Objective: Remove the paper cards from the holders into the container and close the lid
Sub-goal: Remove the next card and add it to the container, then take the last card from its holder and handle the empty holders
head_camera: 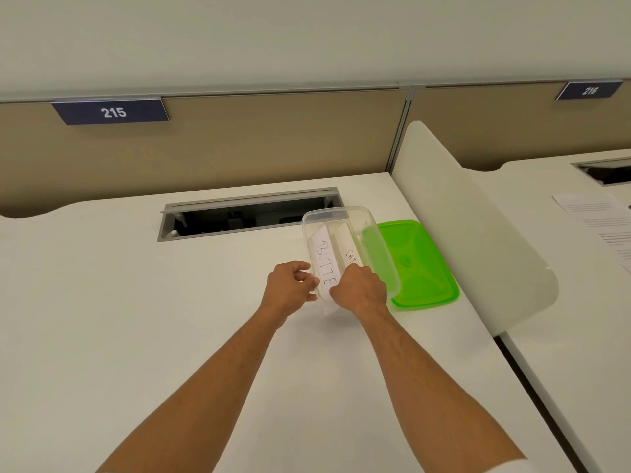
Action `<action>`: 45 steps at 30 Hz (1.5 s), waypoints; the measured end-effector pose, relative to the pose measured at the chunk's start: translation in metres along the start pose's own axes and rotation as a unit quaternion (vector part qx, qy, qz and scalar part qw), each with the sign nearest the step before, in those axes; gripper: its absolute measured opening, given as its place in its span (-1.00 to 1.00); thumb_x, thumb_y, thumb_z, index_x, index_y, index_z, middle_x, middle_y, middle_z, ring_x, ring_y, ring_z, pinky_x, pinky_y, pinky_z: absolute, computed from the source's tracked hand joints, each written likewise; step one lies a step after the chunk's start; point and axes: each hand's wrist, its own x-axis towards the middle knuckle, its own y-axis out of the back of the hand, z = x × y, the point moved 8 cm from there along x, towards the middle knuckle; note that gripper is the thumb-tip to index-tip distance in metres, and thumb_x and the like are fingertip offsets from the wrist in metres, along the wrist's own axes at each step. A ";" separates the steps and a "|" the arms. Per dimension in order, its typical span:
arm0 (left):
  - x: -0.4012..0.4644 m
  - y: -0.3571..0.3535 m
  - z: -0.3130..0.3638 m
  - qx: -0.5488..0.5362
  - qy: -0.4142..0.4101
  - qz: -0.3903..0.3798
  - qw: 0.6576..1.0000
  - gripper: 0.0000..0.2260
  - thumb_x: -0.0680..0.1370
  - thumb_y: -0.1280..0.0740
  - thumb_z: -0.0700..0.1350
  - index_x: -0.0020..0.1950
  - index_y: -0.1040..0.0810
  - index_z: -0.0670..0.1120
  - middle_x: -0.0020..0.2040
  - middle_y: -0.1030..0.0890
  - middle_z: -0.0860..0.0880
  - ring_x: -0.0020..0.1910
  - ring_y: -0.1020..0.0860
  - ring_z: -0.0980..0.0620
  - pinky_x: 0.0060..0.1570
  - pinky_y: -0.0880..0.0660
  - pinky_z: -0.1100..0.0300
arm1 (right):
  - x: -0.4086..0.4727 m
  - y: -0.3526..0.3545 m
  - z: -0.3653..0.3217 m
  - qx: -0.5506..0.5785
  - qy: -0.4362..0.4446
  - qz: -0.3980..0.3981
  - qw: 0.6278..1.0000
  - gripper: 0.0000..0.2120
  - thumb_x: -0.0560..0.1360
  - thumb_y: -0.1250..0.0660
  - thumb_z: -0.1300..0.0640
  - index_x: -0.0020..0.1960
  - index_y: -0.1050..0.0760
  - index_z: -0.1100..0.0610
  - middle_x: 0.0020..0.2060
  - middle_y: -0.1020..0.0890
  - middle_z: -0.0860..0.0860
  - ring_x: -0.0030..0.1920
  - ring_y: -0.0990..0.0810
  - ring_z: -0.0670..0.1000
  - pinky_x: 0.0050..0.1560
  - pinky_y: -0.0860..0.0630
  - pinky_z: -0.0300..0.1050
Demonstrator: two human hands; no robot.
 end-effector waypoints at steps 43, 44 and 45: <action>-0.056 0.420 -0.172 0.255 0.000 0.231 0.939 -0.67 0.56 -0.37 -0.10 0.32 -0.52 -0.11 0.36 -0.48 -0.10 0.38 -0.39 -0.08 0.34 -0.32 0.10 | -0.105 -0.173 -0.368 0.060 0.317 -0.038 0.946 -0.28 0.59 0.03 -0.31 0.58 -0.01 0.11 0.57 -0.07 0.03 0.57 0.02 -0.01 0.51 0.08 -0.10; -0.055 0.430 -0.177 0.273 0.003 0.235 0.933 -0.64 0.56 -0.36 -0.09 0.34 -0.50 -0.12 0.40 -0.44 -0.12 0.42 -0.35 -0.09 0.38 -0.29 0.07 | -0.106 -0.178 -0.379 0.056 0.323 -0.039 0.944 -0.29 0.59 0.03 -0.30 0.58 -0.02 0.12 0.57 -0.07 0.04 0.57 0.03 -0.01 0.51 0.09 -0.10; -0.054 0.440 -0.181 0.294 0.004 0.240 0.925 -0.62 0.56 -0.36 -0.09 0.37 -0.49 -0.12 0.43 -0.41 -0.13 0.45 -0.30 -0.11 0.40 -0.26 0.04 | -0.107 -0.184 -0.390 0.052 0.328 -0.040 0.942 -0.29 0.59 0.04 -0.30 0.57 -0.02 0.13 0.57 -0.07 0.04 0.57 0.03 -0.01 0.51 0.10 -0.09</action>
